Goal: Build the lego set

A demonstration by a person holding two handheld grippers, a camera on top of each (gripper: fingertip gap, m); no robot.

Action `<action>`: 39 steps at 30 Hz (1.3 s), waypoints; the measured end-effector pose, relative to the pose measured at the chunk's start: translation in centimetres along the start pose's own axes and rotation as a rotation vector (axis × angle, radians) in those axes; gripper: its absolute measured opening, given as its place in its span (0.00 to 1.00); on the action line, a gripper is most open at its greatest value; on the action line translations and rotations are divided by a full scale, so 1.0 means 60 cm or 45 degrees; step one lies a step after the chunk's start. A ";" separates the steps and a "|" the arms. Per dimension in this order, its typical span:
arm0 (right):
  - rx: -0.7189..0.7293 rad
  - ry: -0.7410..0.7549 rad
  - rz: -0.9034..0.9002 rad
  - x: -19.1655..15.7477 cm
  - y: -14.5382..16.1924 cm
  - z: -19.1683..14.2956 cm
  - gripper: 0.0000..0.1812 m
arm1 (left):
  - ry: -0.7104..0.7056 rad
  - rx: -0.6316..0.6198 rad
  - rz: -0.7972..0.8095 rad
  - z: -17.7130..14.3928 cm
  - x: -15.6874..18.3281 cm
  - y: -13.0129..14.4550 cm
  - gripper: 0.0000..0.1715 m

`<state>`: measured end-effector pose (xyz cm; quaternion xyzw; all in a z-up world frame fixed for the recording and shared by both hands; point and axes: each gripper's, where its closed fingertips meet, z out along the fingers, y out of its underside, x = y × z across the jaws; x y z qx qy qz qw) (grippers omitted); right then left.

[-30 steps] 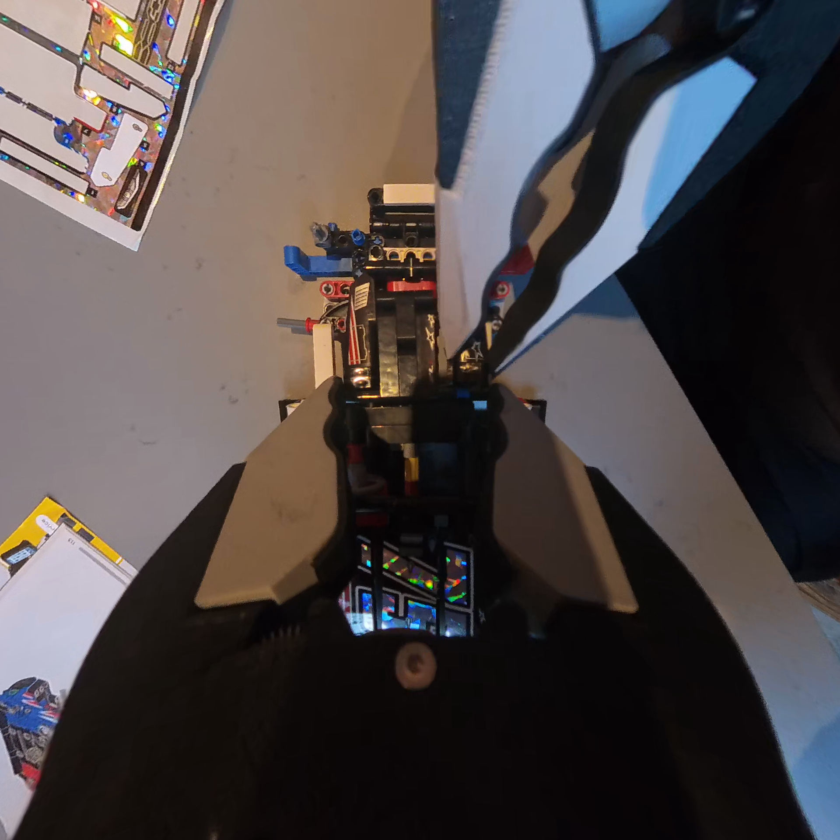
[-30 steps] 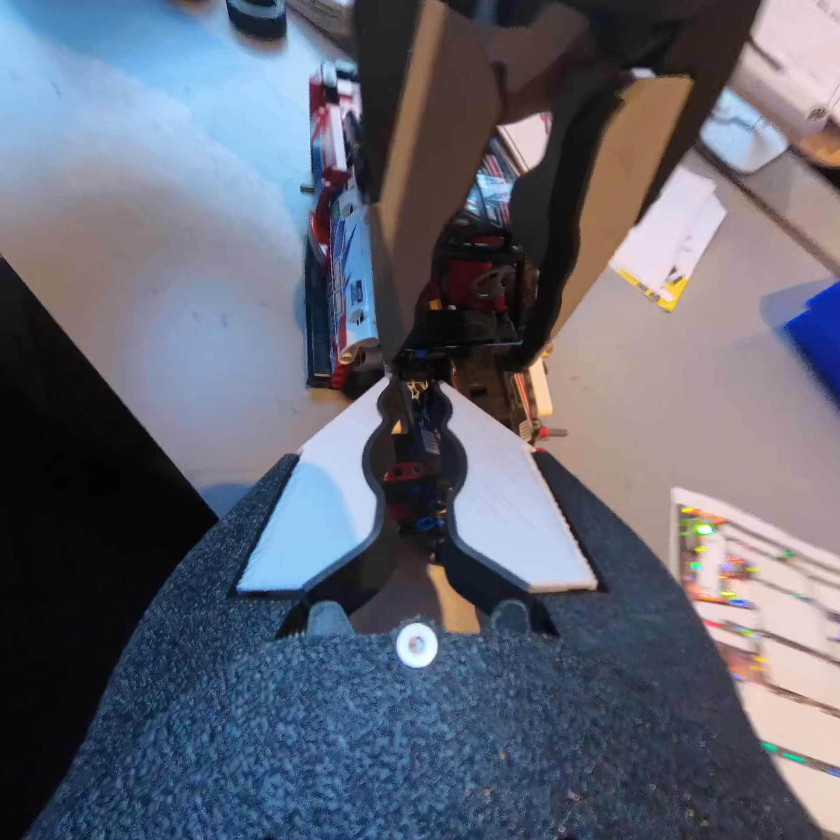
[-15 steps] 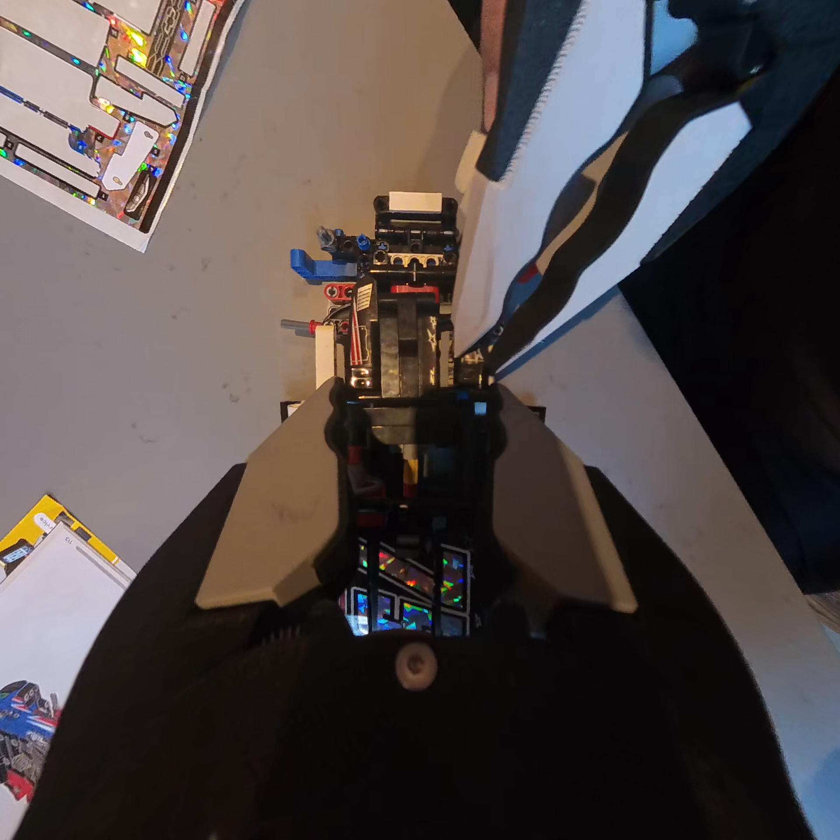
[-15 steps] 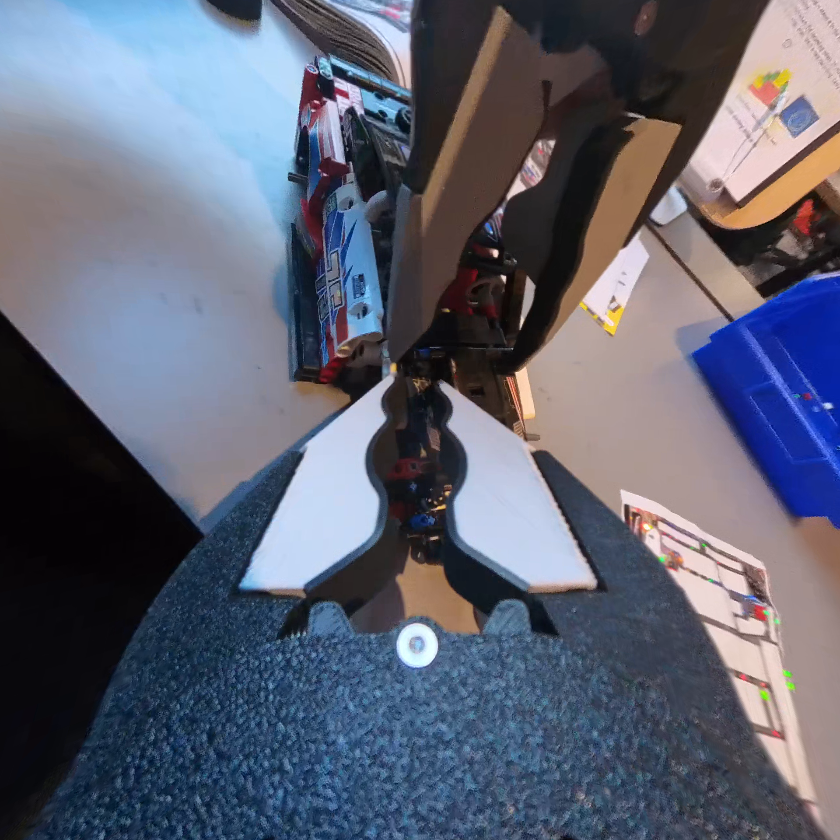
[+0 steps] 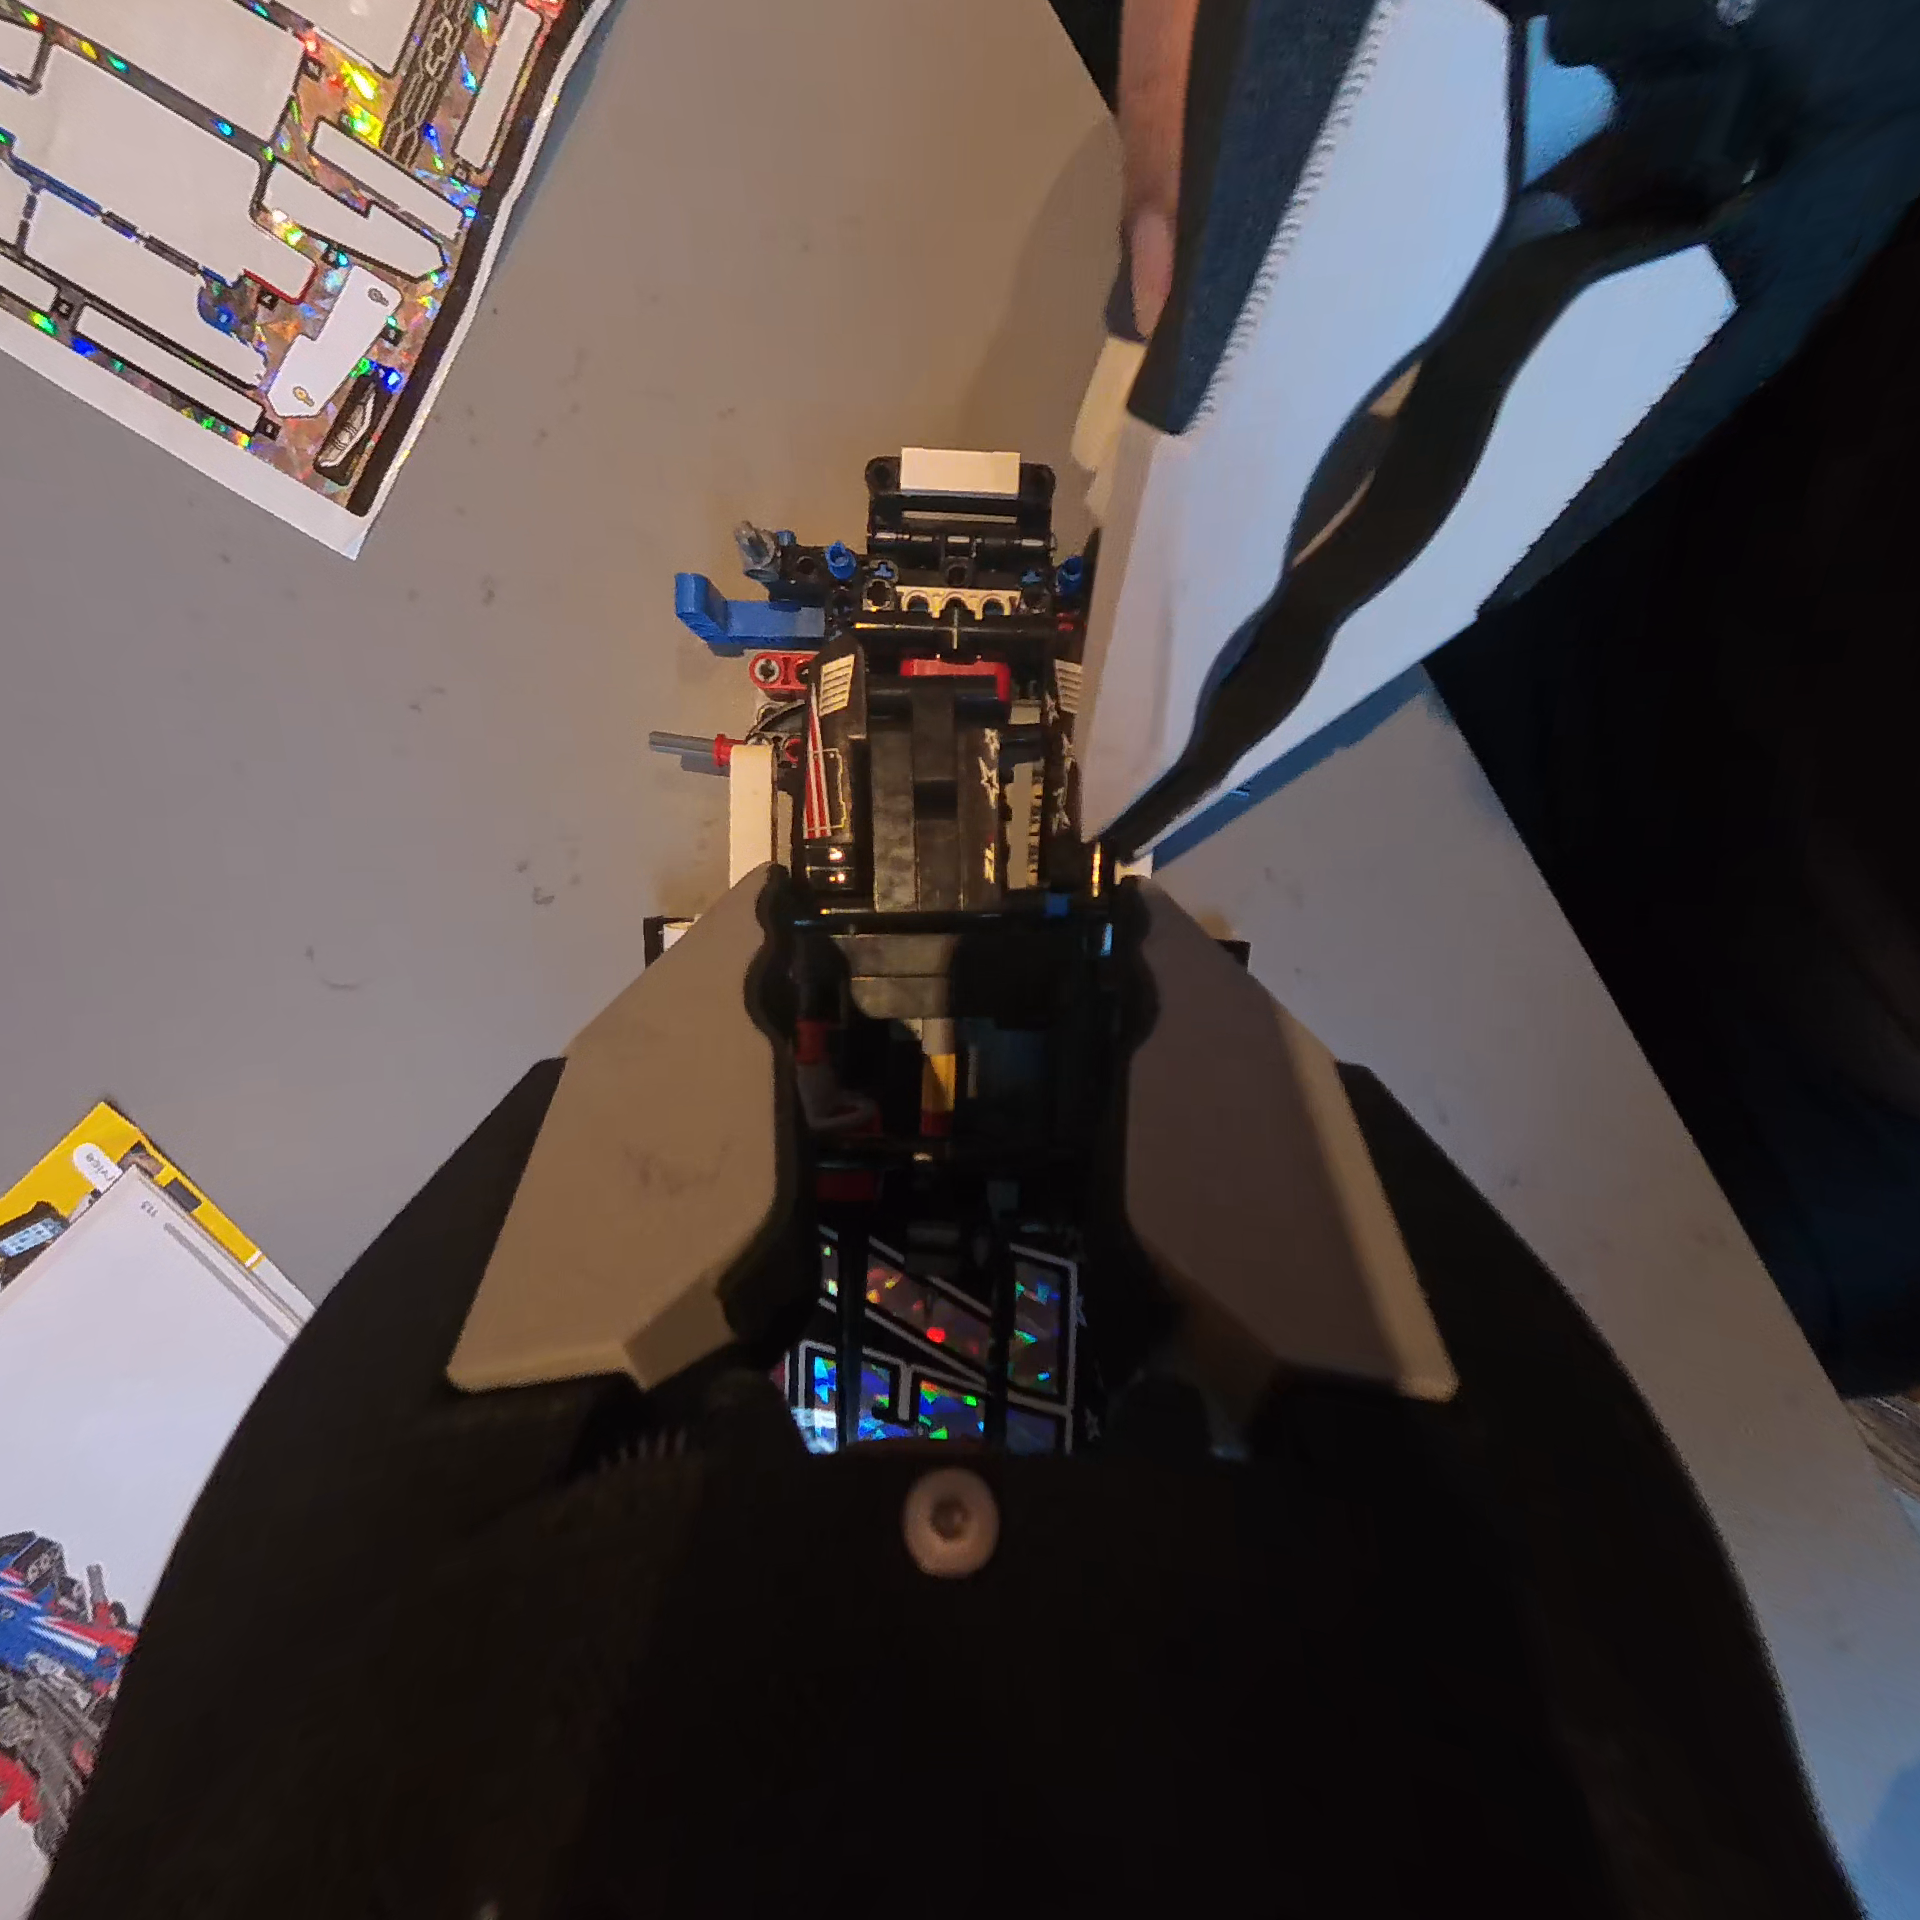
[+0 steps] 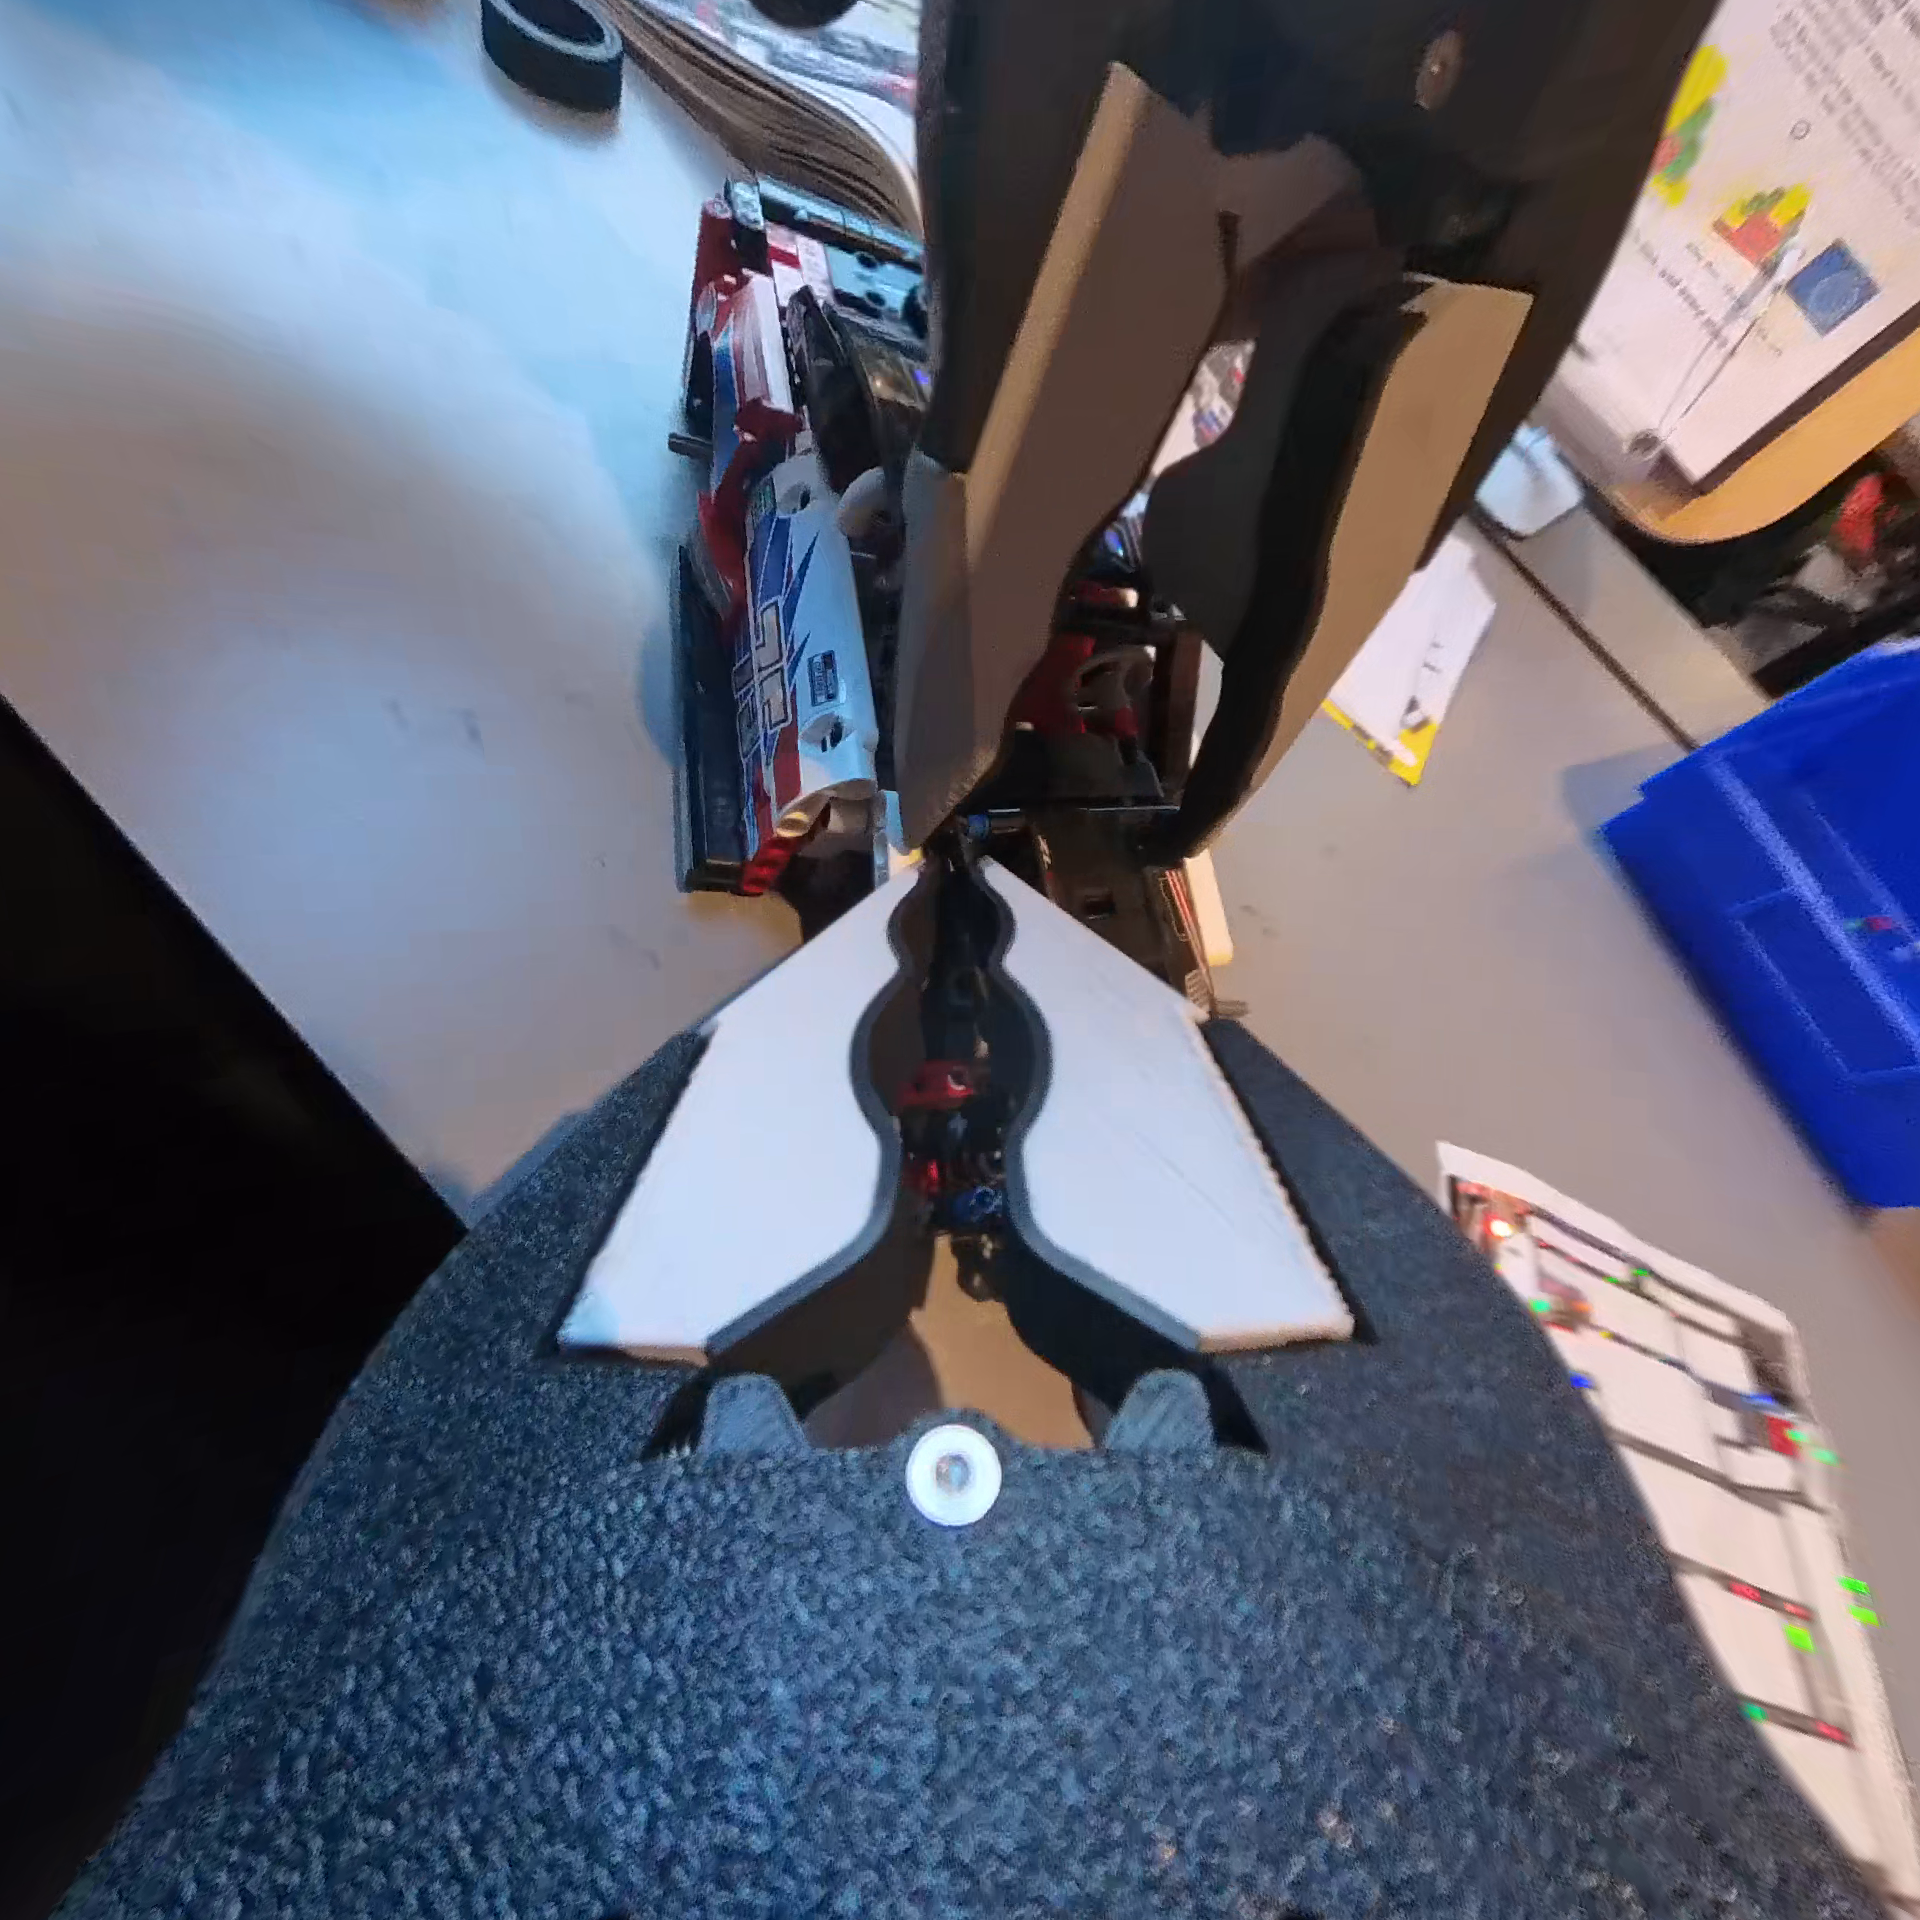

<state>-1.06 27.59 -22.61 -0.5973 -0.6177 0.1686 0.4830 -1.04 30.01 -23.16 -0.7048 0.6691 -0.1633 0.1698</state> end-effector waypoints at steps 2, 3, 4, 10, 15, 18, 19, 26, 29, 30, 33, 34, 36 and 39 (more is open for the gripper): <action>0.018 -0.075 0.096 0.000 -0.002 0.000 0.04 | 0.005 -0.005 -0.006 0.000 0.000 0.000 0.35; 0.032 -0.120 0.134 0.000 -0.002 -0.001 0.04 | 0.006 -0.004 -0.008 0.001 0.000 -0.001 0.34; 0.054 -0.167 0.177 -0.002 -0.004 -0.002 0.04 | 0.010 -0.001 -0.002 0.000 0.002 -0.002 0.35; 0.043 -0.229 0.164 -0.004 -0.005 -0.004 0.04 | 0.073 0.041 -0.070 -0.011 0.004 -0.006 0.37; 0.041 -0.149 0.077 -0.005 -0.006 -0.003 0.04 | 0.126 0.091 -0.138 -0.034 0.008 -0.009 0.35; 0.090 -0.130 0.074 -0.006 -0.005 -0.004 0.04 | 0.117 0.034 -0.106 -0.021 0.008 -0.001 0.35; 0.102 -0.111 0.033 -0.006 -0.004 -0.004 0.04 | 0.119 0.024 -0.106 -0.018 0.007 0.000 0.36; 0.028 0.143 -0.557 0.002 -0.001 -0.004 0.02 | 0.124 -0.020 -0.076 -0.010 -0.003 0.004 0.35; 0.067 0.117 -0.490 0.001 -0.002 -0.007 0.02 | 0.130 -0.006 -0.078 -0.011 -0.004 0.004 0.34; 0.077 0.074 -0.401 0.001 -0.004 -0.009 0.02 | 0.126 0.005 -0.084 -0.011 -0.005 0.003 0.34; 0.109 -0.030 -0.127 0.009 -0.010 -0.017 0.01 | 0.089 0.020 -0.081 -0.010 -0.009 0.002 0.31; 0.107 -0.037 -0.055 0.016 -0.010 -0.017 0.01 | 0.076 0.012 -0.072 -0.009 -0.009 0.003 0.32; 0.079 -0.065 -0.006 0.018 -0.005 -0.010 0.00 | 0.062 0.009 -0.045 -0.006 -0.006 0.002 0.34; 0.074 -0.047 -0.097 0.007 -0.003 -0.006 0.00 | 0.052 0.032 -0.054 -0.008 -0.007 0.001 0.34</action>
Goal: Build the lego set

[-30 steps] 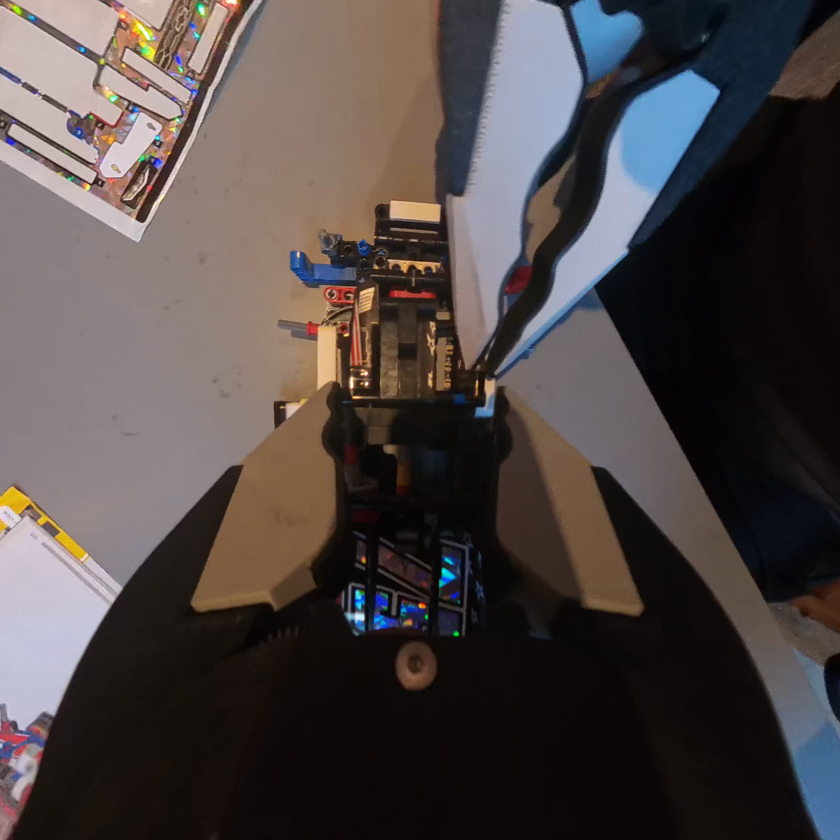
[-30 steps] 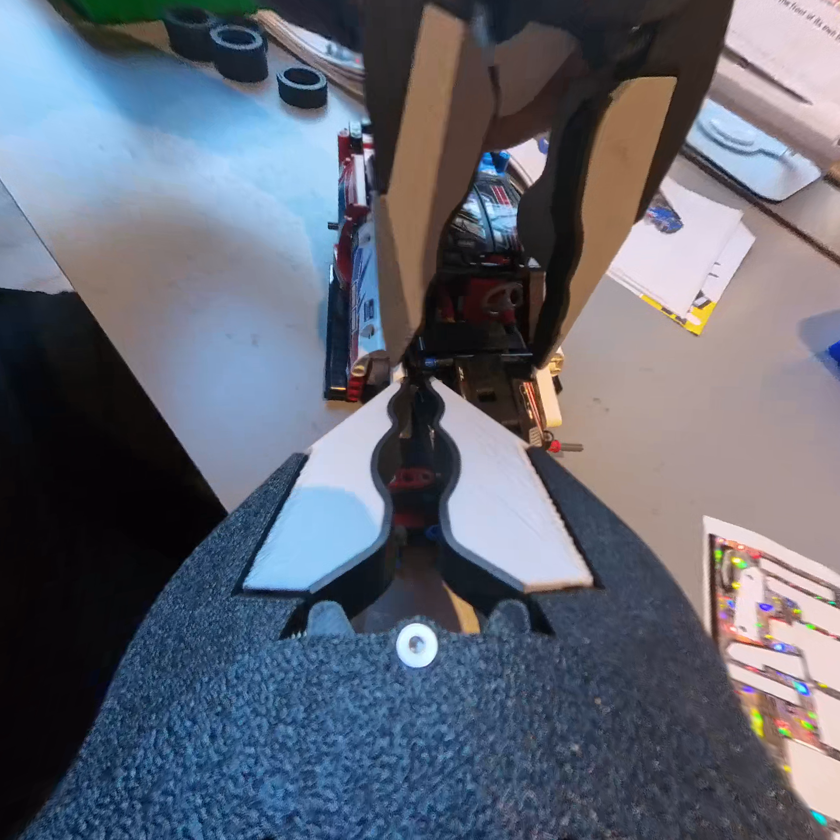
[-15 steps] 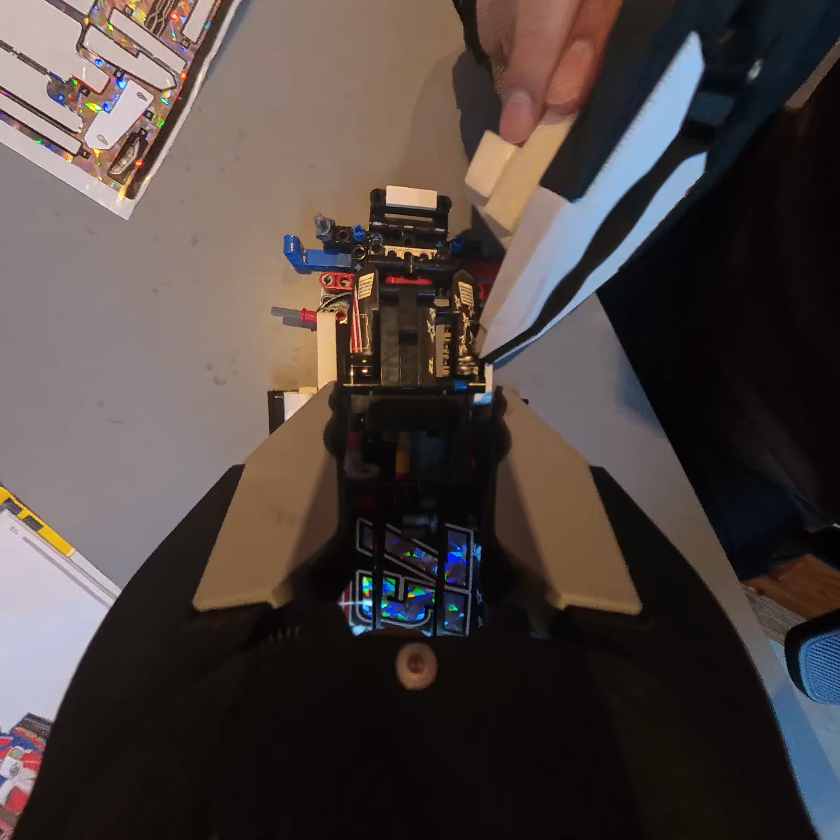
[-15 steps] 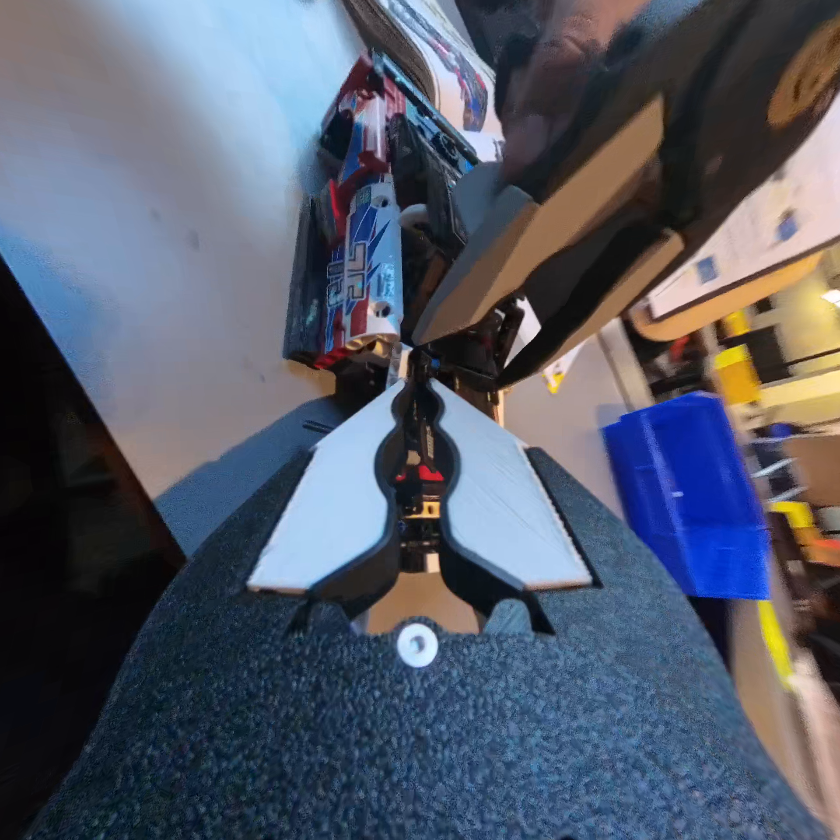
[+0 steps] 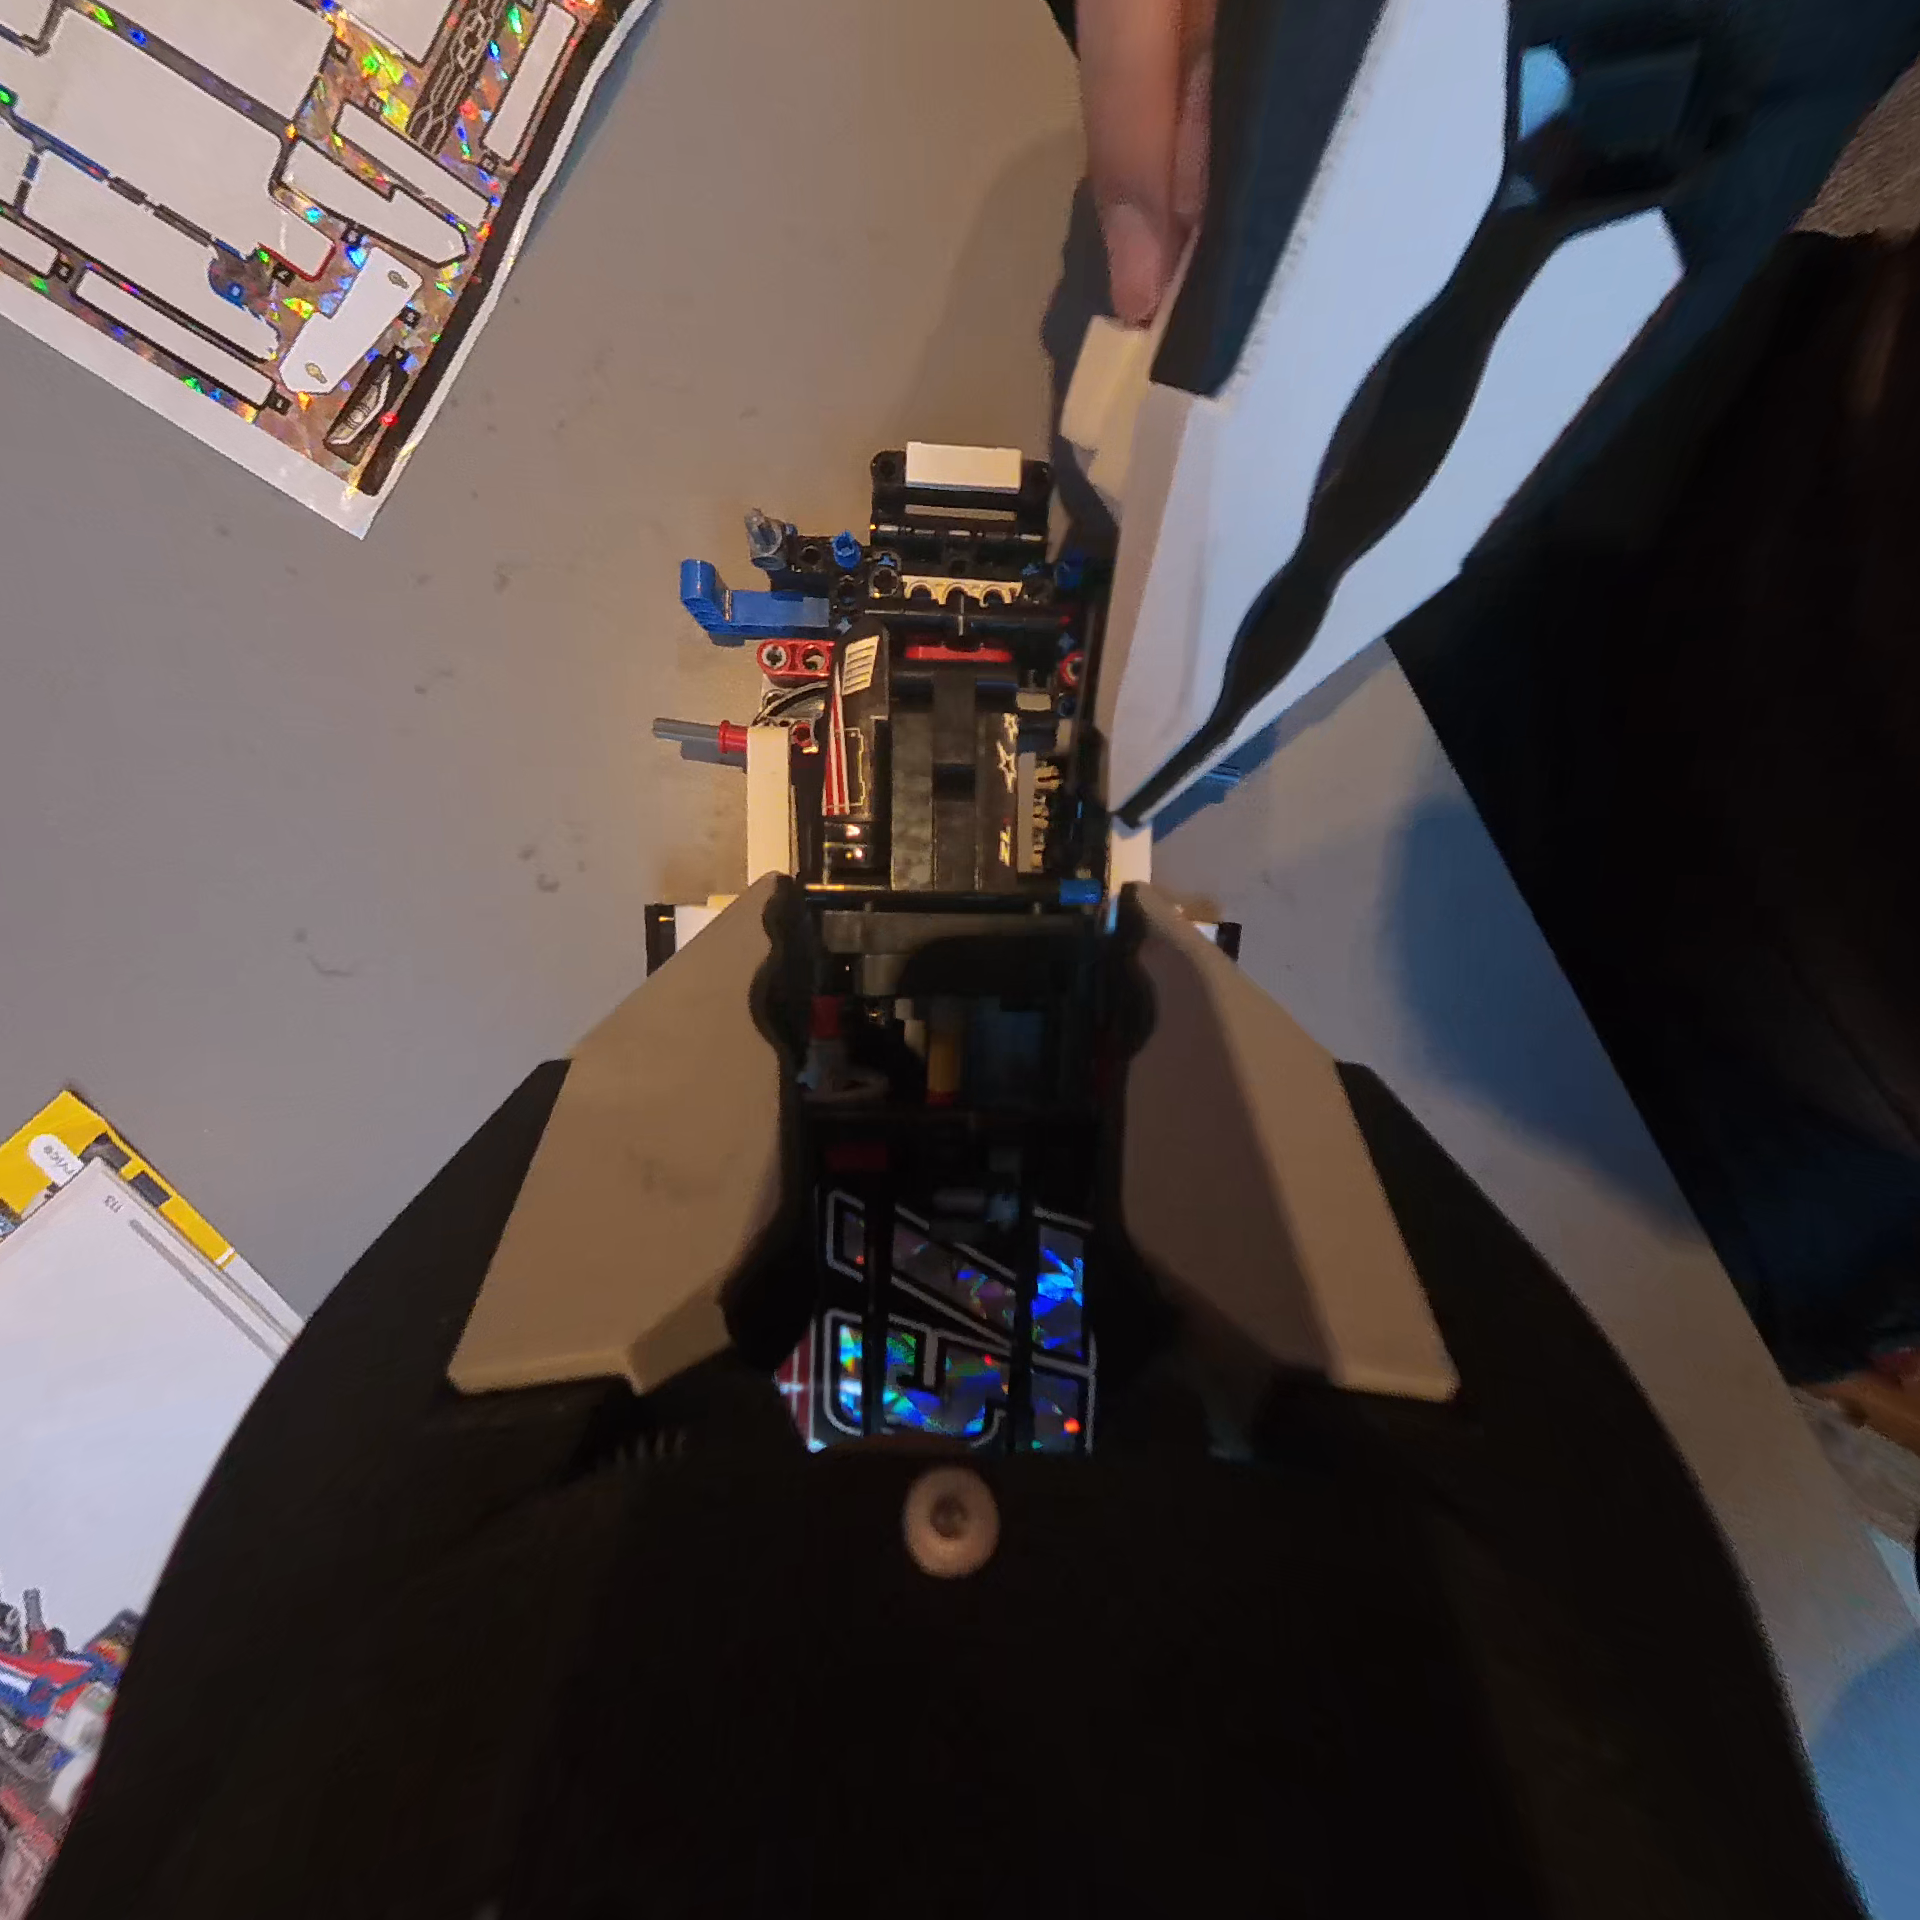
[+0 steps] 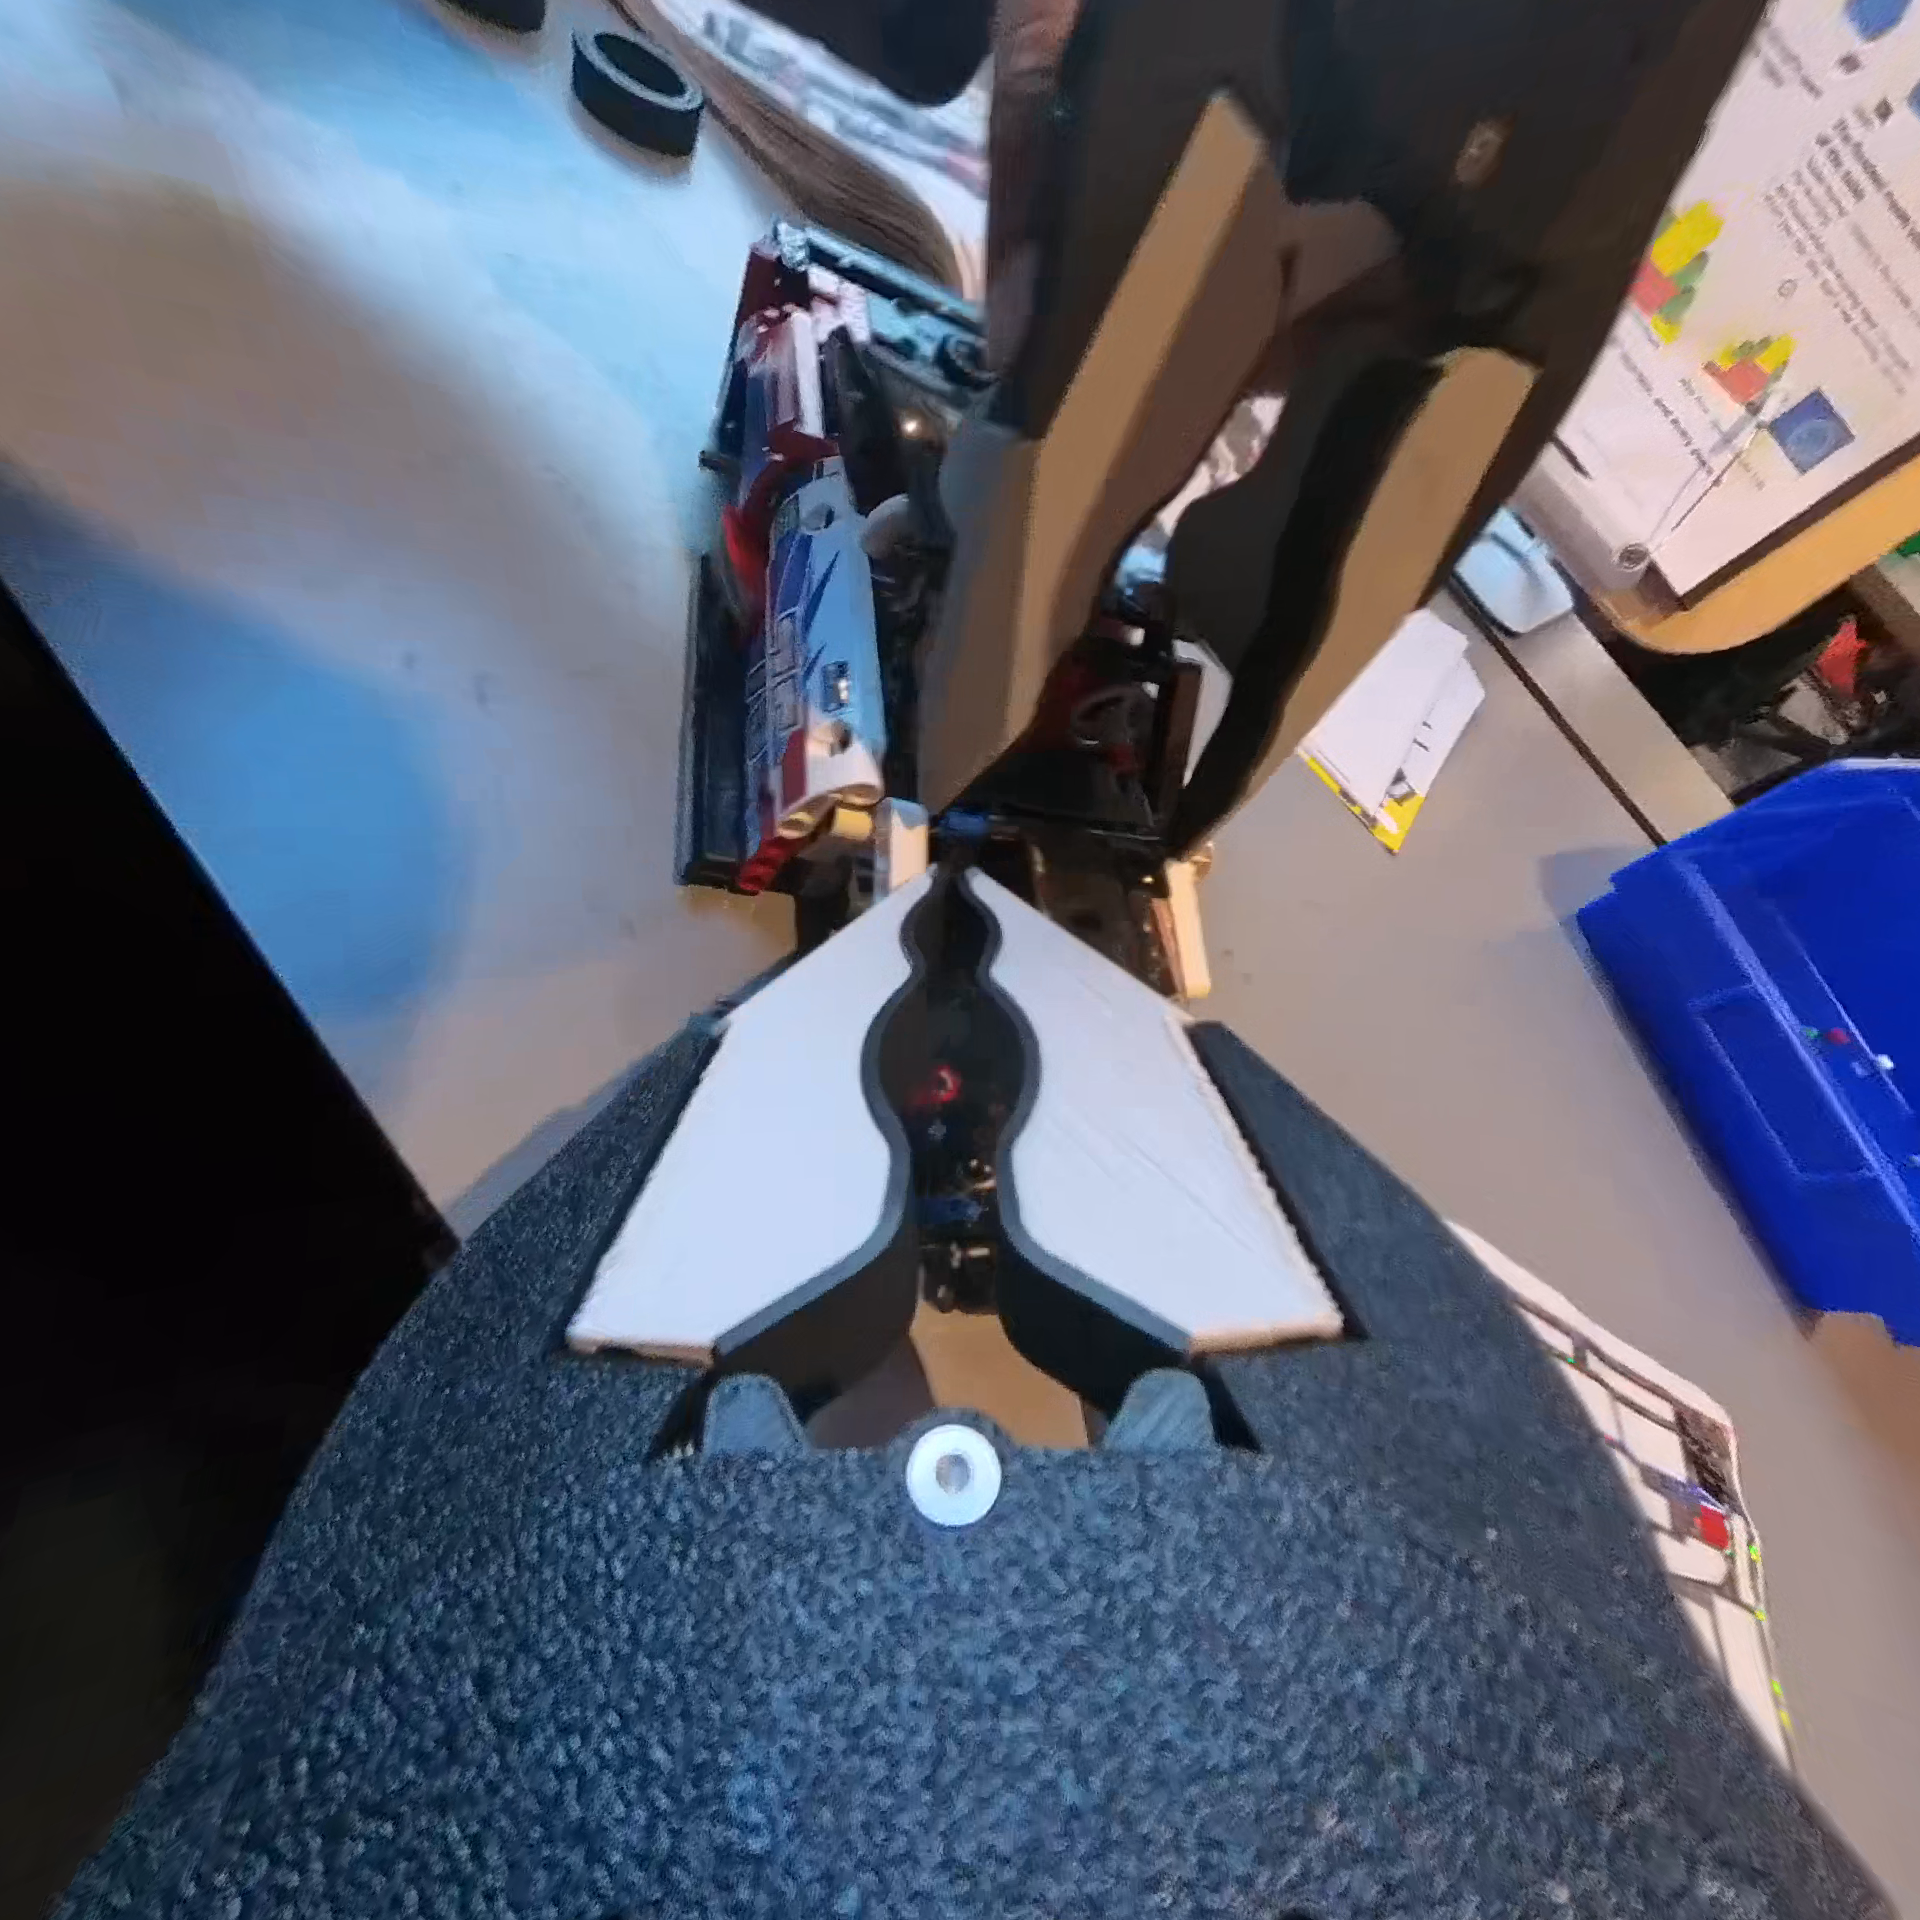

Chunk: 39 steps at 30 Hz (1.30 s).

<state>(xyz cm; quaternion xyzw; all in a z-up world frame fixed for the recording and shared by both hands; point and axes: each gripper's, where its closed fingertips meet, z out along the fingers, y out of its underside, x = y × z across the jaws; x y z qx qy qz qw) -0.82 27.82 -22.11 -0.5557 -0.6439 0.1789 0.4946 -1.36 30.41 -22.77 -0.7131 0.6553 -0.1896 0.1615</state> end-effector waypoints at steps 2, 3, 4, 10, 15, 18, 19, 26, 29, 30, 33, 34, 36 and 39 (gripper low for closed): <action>-0.019 -0.002 -0.026 -0.010 0.006 0.003 0.00 | 0.003 -0.001 -0.021 -0.005 0.000 0.006 0.33; -0.005 -0.003 -0.035 -0.013 0.004 0.000 0.00 | -0.001 0.001 -0.037 -0.008 0.000 0.009 0.34; 0.008 -0.003 -0.035 -0.014 0.001 -0.003 0.00 | -0.007 0.016 -0.055 -0.012 0.000 0.011 0.35; 0.014 0.111 0.071 0.034 0.005 -0.051 0.02 | -0.160 0.206 -0.162 -0.071 -0.001 0.004 0.33; -0.013 0.010 0.272 0.039 0.029 -0.078 0.09 | -0.260 0.465 -0.339 -0.145 0.038 -0.005 0.32; -0.010 -0.122 0.390 0.017 0.027 -0.064 0.13 | -0.267 0.558 -0.426 -0.157 0.086 0.006 0.31; -0.015 -0.177 0.436 0.007 0.025 -0.058 0.15 | -0.277 0.561 -0.455 -0.155 0.102 0.014 0.31; -0.107 -0.218 0.439 -0.007 0.040 -0.035 0.05 | -0.280 0.637 -0.697 -0.121 0.209 0.063 0.31; -0.066 -0.188 0.360 -0.004 0.023 -0.052 0.03 | -0.313 0.628 -0.789 -0.100 0.239 0.089 0.31; -0.030 -0.169 0.320 -0.002 0.014 -0.061 0.02 | -0.322 0.631 -0.822 -0.093 0.247 0.098 0.31; 0.066 -0.070 0.217 0.011 -0.006 -0.089 0.02 | -0.314 0.669 -0.916 -0.069 0.268 0.117 0.30; 0.065 0.019 0.179 0.029 -0.004 -0.098 0.02 | -0.320 0.669 -0.944 -0.062 0.271 0.125 0.30; -0.002 0.234 0.092 0.081 0.022 -0.116 0.02 | -0.372 0.647 -0.998 -0.046 0.269 0.144 0.30; -0.326 0.404 -0.013 0.138 0.119 -0.124 0.02 | -0.392 0.676 -1.013 -0.028 0.268 0.145 0.30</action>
